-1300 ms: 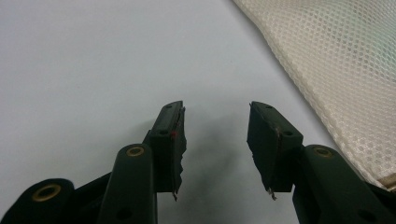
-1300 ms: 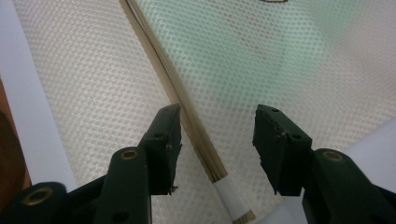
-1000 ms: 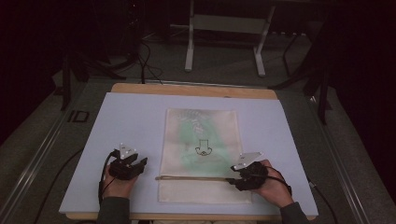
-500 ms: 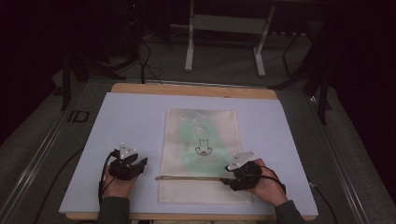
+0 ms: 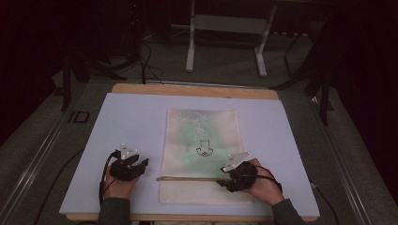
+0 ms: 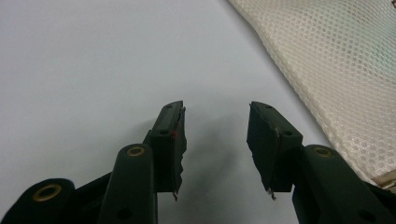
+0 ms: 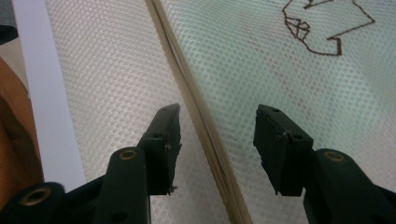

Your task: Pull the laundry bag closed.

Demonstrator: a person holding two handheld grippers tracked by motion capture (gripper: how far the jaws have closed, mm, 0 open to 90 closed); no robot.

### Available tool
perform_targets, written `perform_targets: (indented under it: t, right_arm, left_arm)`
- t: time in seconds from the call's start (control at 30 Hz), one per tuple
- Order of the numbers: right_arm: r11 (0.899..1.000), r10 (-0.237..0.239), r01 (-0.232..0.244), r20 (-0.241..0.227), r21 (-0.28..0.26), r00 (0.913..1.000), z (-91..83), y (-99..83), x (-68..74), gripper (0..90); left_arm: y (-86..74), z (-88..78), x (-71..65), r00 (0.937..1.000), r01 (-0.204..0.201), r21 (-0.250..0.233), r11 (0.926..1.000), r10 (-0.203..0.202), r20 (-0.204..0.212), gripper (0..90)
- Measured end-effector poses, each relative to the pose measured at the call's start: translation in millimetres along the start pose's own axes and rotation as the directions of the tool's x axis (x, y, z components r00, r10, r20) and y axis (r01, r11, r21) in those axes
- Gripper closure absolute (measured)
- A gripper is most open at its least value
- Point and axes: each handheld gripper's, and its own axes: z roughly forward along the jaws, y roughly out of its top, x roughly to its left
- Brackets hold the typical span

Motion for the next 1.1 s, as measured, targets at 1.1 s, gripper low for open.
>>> perform_targets:
  t: [1.1]
  right_arm:
    - [0.997, -0.072, 0.072, -0.056, -0.004, 0.9958, 18.4, 27.1, 4.5, 58.3]
  left_arm:
    - [0.5, 1.0, -1.1, 0.9999, -0.011, 0.004, 0.9999, 0.011, 0.012, 55.9]
